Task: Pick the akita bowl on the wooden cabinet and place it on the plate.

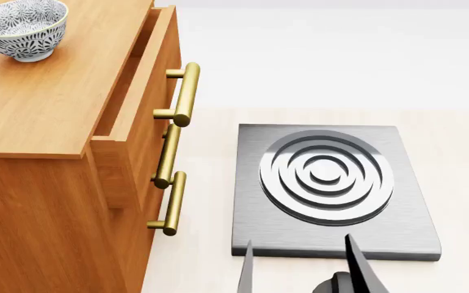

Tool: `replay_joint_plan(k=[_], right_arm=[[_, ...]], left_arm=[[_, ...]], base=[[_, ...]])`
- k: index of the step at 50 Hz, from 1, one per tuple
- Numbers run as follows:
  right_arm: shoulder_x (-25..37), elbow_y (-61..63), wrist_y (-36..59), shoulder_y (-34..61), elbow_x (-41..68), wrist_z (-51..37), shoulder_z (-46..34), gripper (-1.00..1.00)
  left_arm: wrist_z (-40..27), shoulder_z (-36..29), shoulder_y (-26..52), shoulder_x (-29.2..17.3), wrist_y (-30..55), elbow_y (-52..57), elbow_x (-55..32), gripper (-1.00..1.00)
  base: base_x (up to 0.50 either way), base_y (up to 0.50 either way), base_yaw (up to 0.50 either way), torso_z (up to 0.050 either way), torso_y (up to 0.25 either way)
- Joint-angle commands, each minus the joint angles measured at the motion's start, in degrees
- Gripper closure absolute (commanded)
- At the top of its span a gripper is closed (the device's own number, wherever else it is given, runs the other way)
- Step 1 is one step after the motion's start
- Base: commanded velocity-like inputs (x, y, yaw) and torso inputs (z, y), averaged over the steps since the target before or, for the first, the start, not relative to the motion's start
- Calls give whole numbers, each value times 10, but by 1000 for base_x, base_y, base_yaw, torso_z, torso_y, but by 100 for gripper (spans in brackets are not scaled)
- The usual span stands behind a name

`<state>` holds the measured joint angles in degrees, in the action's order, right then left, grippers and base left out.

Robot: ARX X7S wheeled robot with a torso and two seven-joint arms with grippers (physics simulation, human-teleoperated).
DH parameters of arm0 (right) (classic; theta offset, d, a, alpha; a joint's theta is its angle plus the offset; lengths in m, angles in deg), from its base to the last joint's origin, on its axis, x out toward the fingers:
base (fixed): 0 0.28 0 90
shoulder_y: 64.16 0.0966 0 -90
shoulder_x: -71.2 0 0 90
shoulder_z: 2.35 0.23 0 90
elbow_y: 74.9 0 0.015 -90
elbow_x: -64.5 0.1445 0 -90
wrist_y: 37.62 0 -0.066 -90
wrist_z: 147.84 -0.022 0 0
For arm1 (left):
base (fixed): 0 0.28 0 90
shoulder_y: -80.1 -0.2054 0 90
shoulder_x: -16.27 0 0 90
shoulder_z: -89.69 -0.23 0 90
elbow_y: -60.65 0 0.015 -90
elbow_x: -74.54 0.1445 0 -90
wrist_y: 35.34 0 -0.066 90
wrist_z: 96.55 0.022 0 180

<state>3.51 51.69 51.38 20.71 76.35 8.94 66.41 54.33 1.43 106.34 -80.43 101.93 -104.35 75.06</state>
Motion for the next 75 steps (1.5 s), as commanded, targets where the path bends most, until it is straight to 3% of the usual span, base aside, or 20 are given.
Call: replay_joint_plan(k=[1, 17, 20, 41, 47, 75], right_arm=[[-8, -1, -4, -2, -12, 11, 7, -100], [-5, 4, -3, -3, -11, 8, 7, -100], [-5, 4, -3, -3, -10, 7, 7, -100], [-3, 1, -3, 1, -10, 5, 4, -100], [-3, -1, -4, 2, -9, 4, 2, -100], [1, 0, -5, 3, -6, 0, 0, -100]], left_arm=[[21, -76, 11, 28, -48, 0, 32, -100], [49, -202, 11, 50, -51, 0, 15, -100], [93, -226, 5, 55, -49, 0, 11, -100], [118, -247, 5, 56, -35, 0, -9, -100], [196, -252, -5, 58, 29, 0, -13, -100], [273, -275, -16, 64, 162, 0, -14, -100]], base=[[0, 0, 0, 0, 0], [0, 0, 0, 0, 0], [0, 0, 0, 0, 0], [0, 0, 0, 0, 0], [0, 0, 0, 0, 0], [0, 0, 0, 0, 0]])
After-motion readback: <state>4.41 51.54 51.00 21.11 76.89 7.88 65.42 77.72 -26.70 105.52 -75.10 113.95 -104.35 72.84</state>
